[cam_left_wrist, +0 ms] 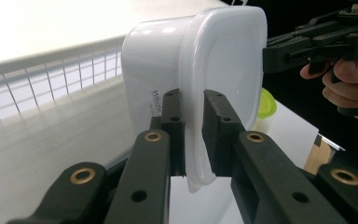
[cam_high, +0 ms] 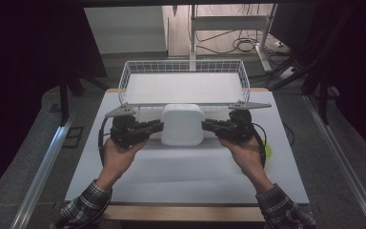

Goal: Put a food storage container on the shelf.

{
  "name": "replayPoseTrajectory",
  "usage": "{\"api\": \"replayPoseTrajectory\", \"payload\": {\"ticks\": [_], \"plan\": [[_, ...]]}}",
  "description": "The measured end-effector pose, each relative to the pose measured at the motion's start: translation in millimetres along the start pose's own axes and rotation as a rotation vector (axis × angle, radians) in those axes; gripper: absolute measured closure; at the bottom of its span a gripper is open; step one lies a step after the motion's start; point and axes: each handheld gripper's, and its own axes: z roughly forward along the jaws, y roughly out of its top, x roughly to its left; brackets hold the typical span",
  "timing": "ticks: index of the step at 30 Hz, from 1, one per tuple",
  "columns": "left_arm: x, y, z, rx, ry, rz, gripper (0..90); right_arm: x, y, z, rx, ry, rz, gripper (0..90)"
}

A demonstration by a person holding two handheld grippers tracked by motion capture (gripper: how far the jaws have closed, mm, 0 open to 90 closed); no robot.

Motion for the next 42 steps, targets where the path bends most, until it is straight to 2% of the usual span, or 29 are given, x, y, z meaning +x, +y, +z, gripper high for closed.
{"api": "replayPoseTrajectory", "payload": {"ticks": [10,19,24,35,42], "plan": [[2.7,30.5,-9.7,-0.034,0.009,0.020,80.0,1.7,31.8,-2.5,-0.031,0.004,-0.015,78.3],[7.7,53.5,-12.2,-0.061,0.008,0.012,80.1,1.8,59.2,-4.9,-0.062,-0.011,-0.038,78.2],[16.3,68.5,-9.3,-0.066,0.007,0.002,80.1,-2.1,73.6,-2.6,-0.069,-0.020,-0.037,78.1],[38.8,95.5,5.3,-0.067,0.013,-0.041,79.7,-16.9,103.0,9.5,-0.077,-0.054,-0.007,77.9],[53.5,93.7,20.5,-0.068,0.004,-0.093,79.0,-28.1,108.1,17.7,-0.072,-0.058,0.022,78.0]]}}
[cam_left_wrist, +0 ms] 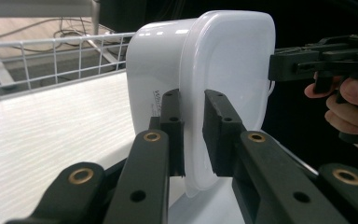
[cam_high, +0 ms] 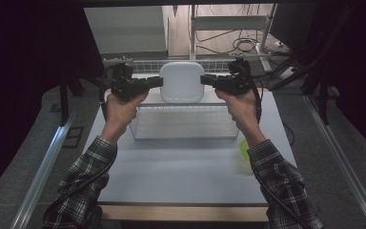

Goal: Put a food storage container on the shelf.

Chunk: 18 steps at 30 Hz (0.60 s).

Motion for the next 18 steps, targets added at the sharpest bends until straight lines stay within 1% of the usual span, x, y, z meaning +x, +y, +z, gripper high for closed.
{"api": "replayPoseTrajectory", "payload": {"ticks": [4,7,11,13,14,16,18], "plan": [[5.5,-1.5,5.1,0.005,0.002,-0.015,78.7,-4.7,0.2,5.8,0.011,-0.010,0.007,77.9],[7.9,-1.6,7.7,0.008,0.008,-0.018,78.1,-7.4,0.0,9.6,0.016,-0.014,0.012,77.8],[9.3,-0.5,8.6,0.002,0.012,-0.012,76.9,-9.3,1.0,12.2,0.017,-0.012,0.023,77.2],[9.5,0.0,9.0,0.000,0.003,-0.022,71.6,-9.6,1.7,13.5,0.019,-0.004,0.025,76.3],[9.9,0.5,9.5,-0.001,-0.001,-0.020,69.7,-9.7,2.0,14.0,0.020,-0.005,0.023,74.6],[9.8,1.9,11.4,0.000,0.003,-0.025,65.4,-10.0,3.1,16.1,0.018,-0.003,0.025,71.8],[10.5,3.4,13.3,-0.003,0.005,-0.021,63.4,-10.3,4.4,18.2,0.016,-0.009,0.020,69.3]]}}
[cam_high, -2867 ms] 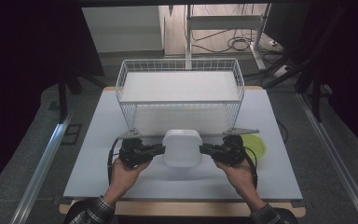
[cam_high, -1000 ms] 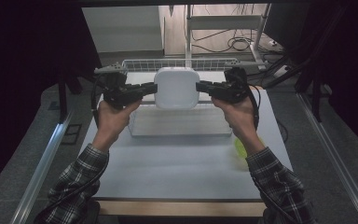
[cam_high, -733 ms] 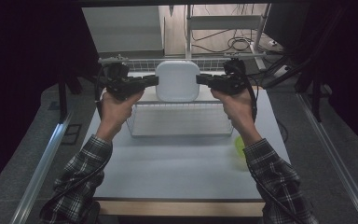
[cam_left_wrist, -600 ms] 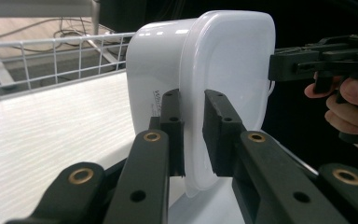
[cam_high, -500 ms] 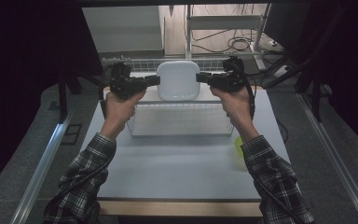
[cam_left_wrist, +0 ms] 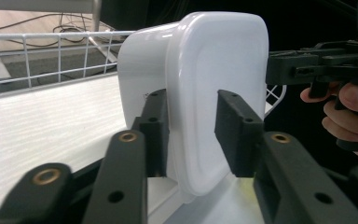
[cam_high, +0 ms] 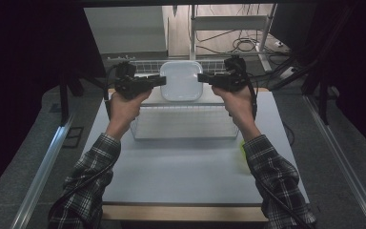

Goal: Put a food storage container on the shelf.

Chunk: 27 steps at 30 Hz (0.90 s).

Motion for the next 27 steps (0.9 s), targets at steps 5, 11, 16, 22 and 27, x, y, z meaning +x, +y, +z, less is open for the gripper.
{"api": "replayPoseTrajectory", "payload": {"ticks": [5,11,16,22,27], "plan": [[1.3,2.5,6.8,0.009,0.022,0.008,58.5,-0.5,2.6,7.6,0.008,-0.037,-0.023,65.0],[7.0,2.3,16.9,0.028,0.059,0.002,56.2,-3.8,1.7,18.3,0.020,-0.062,-0.029,60.8],[10.7,1.8,22.5,0.041,0.058,-0.005,54.8,-7.7,2.3,21.9,0.014,-0.060,-0.004,57.7],[10.8,2.0,27.6,0.051,0.062,-0.007,45.5,-8.0,2.3,25.8,0.009,-0.106,-0.023,55.3],[15.0,1.9,29.5,0.039,0.051,-0.036,43.8,-7.4,3.3,29.0,-0.002,-0.135,-0.040,55.6]]}}
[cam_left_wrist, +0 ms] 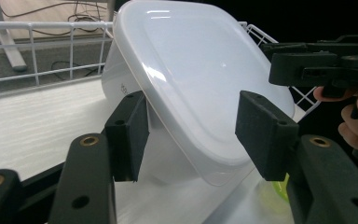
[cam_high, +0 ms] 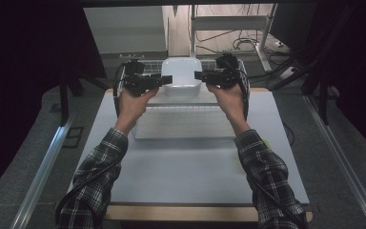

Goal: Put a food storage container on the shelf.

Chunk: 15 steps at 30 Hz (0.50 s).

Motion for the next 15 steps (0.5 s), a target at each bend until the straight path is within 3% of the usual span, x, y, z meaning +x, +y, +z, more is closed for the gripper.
{"api": "replayPoseTrajectory", "payload": {"ticks": [5,9,15], "plan": [[3.7,2.4,3.3,-0.014,0.022,-0.005,39.3,-0.5,0.3,3.0,-0.010,-0.018,-0.003,54.7],[4.1,3.8,5.1,-0.028,0.066,0.027,29.6,-3.9,-0.4,3.8,-0.022,-0.036,-0.020,46.7],[5.4,0.2,-0.7,-0.057,0.024,0.034,18.9,-10.8,-2.4,-5.8,-0.040,-0.002,-0.017,35.8]]}}
